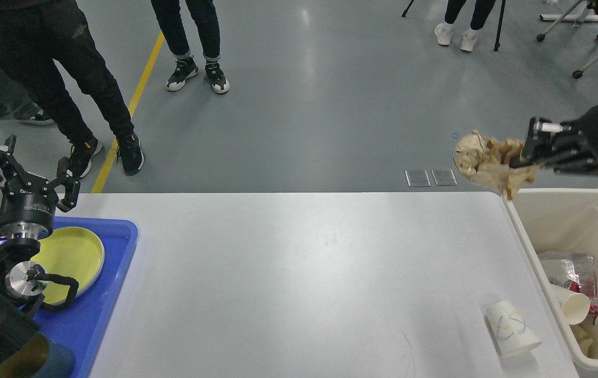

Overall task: Tidy desktop
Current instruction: 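Grasp the crumpled tan paper and drop it into the cream bin, then lower the right gripper onto the white paper cup beside the bin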

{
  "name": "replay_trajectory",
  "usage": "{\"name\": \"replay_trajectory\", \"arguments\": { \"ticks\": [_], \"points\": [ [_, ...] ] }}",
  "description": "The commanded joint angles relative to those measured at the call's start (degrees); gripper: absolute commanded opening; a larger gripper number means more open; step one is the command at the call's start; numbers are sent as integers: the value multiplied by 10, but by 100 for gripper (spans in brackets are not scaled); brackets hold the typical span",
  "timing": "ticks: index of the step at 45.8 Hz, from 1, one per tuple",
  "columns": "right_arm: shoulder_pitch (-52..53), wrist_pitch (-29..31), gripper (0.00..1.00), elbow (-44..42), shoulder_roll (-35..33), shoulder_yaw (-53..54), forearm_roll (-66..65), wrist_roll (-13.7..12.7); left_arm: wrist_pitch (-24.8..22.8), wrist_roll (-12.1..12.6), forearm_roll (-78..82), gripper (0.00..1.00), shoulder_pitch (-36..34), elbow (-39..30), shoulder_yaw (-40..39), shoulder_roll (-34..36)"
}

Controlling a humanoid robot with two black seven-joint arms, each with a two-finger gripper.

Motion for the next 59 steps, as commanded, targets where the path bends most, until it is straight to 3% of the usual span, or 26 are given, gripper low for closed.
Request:
{"name": "replay_trajectory", "arguments": {
  "ticks": [1,6,19,20,23,24,25,27,34,45,52,59],
  "points": [
    [14,0,0,-38,0,-11,-1,0,0,0,0,96,0,0,0,0],
    [-35,-16,0,-115,5,-39,-7,0,0,0,0,96,0,0,0,0],
    [-304,-163,0,-362,76,-36,-2,3,-1,0,0,96,0,0,0,0],
    [-322,-181,8,-372,84,-36,0,3,0,0,0,96,0,0,0,0],
    [-375,-236,62,-395,107,-37,0,3,-1,0,0,96,0,0,0,0],
    [-391,-258,76,-399,114,-37,0,3,0,0,0,96,0,0,0,0],
    [-406,-278,86,-404,120,-37,0,3,0,0,0,96,0,0,0,0],
    [-433,-313,97,-411,131,-36,0,3,0,0,0,96,0,0,0,0],
    [-492,-363,99,-433,164,-35,0,3,-1,0,0,96,0,0,0,0],
    [-492,-359,100,-437,200,-35,4,3,0,0,0,96,0,0,0,0],
    [-396,-343,100,-389,242,-64,8,2,0,0,0,96,0,0,0,0],
    [-223,-261,100,-230,267,-172,7,2,0,0,0,96,0,0,0,0]
  ]
}}
